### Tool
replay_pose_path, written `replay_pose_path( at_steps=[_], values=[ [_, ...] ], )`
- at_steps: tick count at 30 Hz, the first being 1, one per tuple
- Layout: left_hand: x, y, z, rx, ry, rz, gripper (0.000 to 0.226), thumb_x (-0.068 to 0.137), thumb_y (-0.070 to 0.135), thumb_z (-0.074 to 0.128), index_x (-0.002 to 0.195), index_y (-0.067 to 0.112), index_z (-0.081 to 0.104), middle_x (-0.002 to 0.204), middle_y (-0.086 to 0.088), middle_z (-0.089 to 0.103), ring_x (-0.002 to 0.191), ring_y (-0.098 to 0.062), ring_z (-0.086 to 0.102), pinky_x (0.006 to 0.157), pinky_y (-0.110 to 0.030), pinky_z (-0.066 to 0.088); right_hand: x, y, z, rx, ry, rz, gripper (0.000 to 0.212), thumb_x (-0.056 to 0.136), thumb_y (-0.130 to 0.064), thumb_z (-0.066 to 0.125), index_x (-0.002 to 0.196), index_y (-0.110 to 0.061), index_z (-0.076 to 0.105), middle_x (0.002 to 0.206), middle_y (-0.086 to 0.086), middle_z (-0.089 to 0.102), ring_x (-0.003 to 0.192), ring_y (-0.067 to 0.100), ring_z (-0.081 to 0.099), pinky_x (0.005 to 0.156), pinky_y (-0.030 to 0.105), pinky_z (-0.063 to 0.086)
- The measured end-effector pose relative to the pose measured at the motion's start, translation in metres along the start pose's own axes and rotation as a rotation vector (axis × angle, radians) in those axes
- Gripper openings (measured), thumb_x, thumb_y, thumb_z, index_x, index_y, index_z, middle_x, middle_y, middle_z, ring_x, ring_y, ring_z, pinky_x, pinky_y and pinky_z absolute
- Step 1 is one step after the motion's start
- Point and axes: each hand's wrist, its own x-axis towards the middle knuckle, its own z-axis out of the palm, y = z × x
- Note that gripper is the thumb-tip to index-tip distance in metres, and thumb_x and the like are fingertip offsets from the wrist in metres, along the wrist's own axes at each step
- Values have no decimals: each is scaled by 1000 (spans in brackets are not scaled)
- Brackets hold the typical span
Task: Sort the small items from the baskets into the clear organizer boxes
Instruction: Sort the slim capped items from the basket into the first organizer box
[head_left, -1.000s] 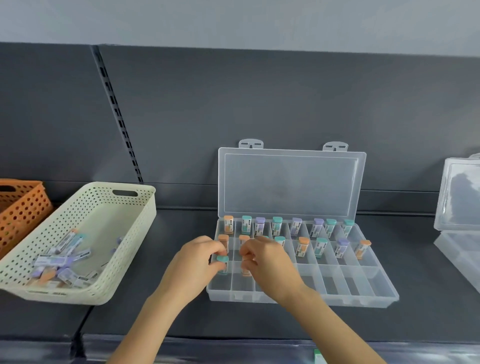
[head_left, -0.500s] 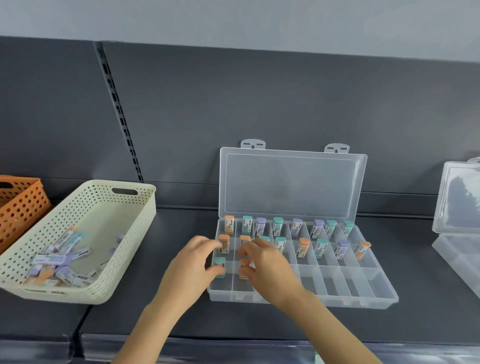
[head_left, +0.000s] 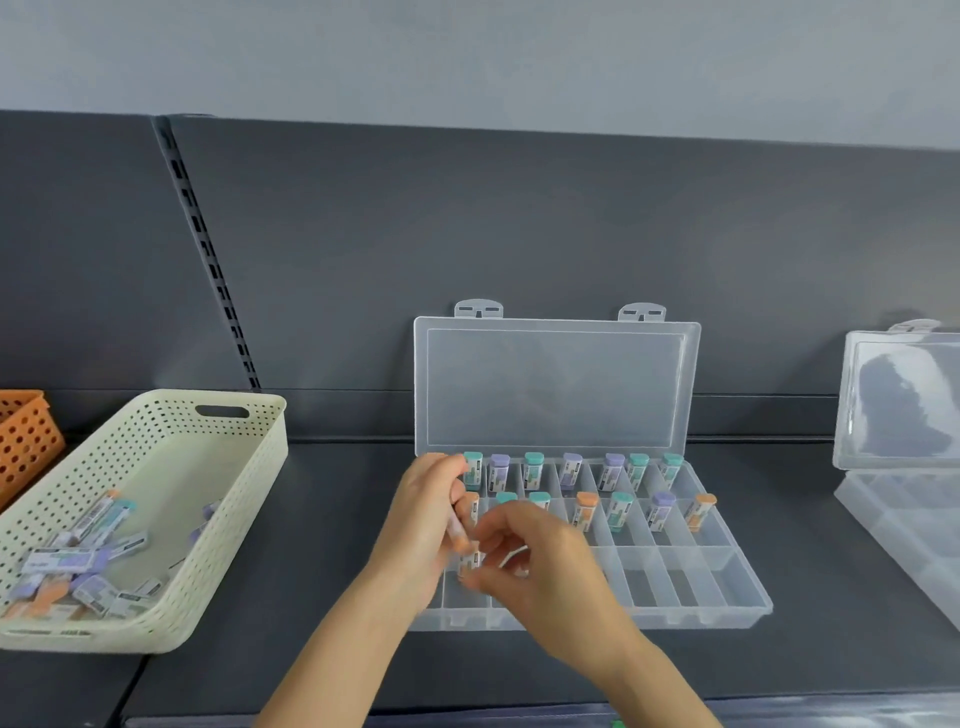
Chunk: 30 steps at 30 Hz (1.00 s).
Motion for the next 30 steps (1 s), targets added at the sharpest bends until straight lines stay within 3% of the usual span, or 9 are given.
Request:
replay_pose_path(
  at_steps=[4,8,11,13,16,19,22,26,30],
  values=[
    [-3,0,19,-144,-61,-95,21,92,20,49,75,10,45,54,1,31,49,-14,34,52,-30,30,-1,3,-10,32,102,-5,32,77,-16,77,81,-39,54,82,-12,63,79,7,58,66,13,47],
    [-3,0,25,-197,-121,-48,19,96,19,47,83,10,58,63,-1,36,59,-14,37,59,-30,37,-3,9,-19,16,199,-44,26,84,-16,70,84,-39,57,84,-17,63,82,7,59,67,16,50],
    [-2,-2,17,191,-169,100,20,96,30,49,93,14,61,79,0,53,77,-13,55,77,-32,48,-2,15,-28,-9,292,-55,22,87,-12,65,89,-33,59,86,-16,63,82,5,60,65,10,47],
    [-1,-5,7,469,-115,269,14,93,34,53,92,25,64,87,7,63,84,-3,59,80,-27,48,-2,18,-36,-14,315,-49,19,88,-10,64,91,-28,62,86,-12,63,81,2,59,65,7,45],
    [2,-9,-6,769,9,532,10,89,28,59,99,30,63,103,20,58,94,7,54,81,-16,45,0,28,-39,-137,254,-62,13,90,-12,61,98,-19,68,90,-11,61,81,2,58,66,5,44],
    [5,-21,-15,1044,49,672,26,88,32,61,114,26,60,119,17,49,112,0,45,89,-15,34,2,38,-30,-269,142,-95,14,92,-13,58,101,-14,69,91,-6,59,79,5,56,70,11,46],
    [5,-29,-20,1073,52,662,32,88,35,62,118,26,59,122,16,48,118,-4,43,89,-14,33,7,41,-22,-273,103,-118,12,90,-9,60,95,-13,69,87,-4,61,79,7,55,73,18,48],
    [3,-33,-25,1074,84,642,31,88,33,61,118,28,58,121,15,48,114,-5,46,89,-17,38,14,41,-19,-277,70,-157,9,90,-12,62,95,-14,69,88,-6,62,75,2,54,72,10,45],
    [0,-38,-29,1104,83,608,33,88,36,61,120,32,56,119,19,44,115,-4,45,89,-15,37,16,51,-11,-330,-25,-128,10,92,-14,58,95,-14,67,92,-2,62,78,12,58,74,19,51]
  ],
)
